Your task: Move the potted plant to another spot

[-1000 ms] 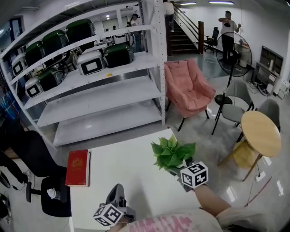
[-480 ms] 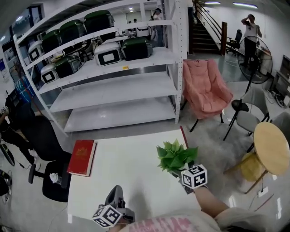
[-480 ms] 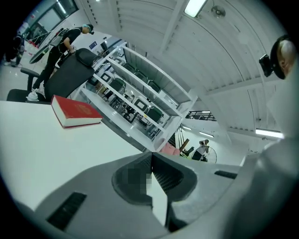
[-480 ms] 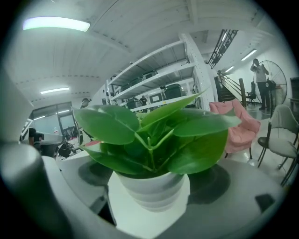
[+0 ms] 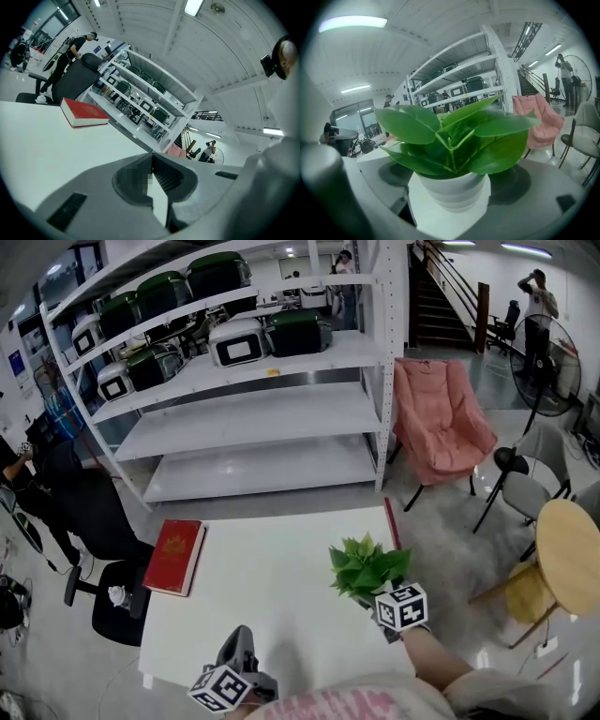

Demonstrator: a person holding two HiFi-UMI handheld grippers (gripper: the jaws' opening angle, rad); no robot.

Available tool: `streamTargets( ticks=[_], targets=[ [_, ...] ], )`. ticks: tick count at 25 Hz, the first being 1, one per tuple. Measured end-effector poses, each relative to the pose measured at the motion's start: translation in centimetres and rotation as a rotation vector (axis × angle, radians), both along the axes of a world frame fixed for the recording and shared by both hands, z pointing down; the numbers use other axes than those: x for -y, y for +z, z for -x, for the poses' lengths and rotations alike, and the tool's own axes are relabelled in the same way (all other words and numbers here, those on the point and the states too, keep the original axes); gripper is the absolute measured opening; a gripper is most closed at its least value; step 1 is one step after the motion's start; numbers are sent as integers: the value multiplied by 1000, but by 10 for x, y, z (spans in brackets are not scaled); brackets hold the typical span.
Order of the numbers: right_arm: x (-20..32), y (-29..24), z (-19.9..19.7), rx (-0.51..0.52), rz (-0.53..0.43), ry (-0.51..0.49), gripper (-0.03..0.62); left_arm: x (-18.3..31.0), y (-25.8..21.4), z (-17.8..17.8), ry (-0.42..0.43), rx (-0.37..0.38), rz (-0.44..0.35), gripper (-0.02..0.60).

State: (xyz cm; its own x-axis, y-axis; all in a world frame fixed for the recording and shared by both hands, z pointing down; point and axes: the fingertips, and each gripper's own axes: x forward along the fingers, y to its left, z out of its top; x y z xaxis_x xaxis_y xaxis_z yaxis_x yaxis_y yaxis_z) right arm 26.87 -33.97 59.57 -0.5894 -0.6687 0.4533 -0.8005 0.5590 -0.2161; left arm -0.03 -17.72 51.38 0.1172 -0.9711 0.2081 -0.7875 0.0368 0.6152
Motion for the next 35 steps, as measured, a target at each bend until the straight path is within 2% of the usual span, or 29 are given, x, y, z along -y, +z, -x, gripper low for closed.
streamTargets(
  ticks=[14, 35],
  targets=[
    [1, 7, 0, 2, 6, -1, 497, 11, 0, -3, 25, 7, 5, 2],
    [-7, 12, 1, -2, 20, 57, 497, 6, 9, 10, 49, -25, 25, 2]
  ],
)
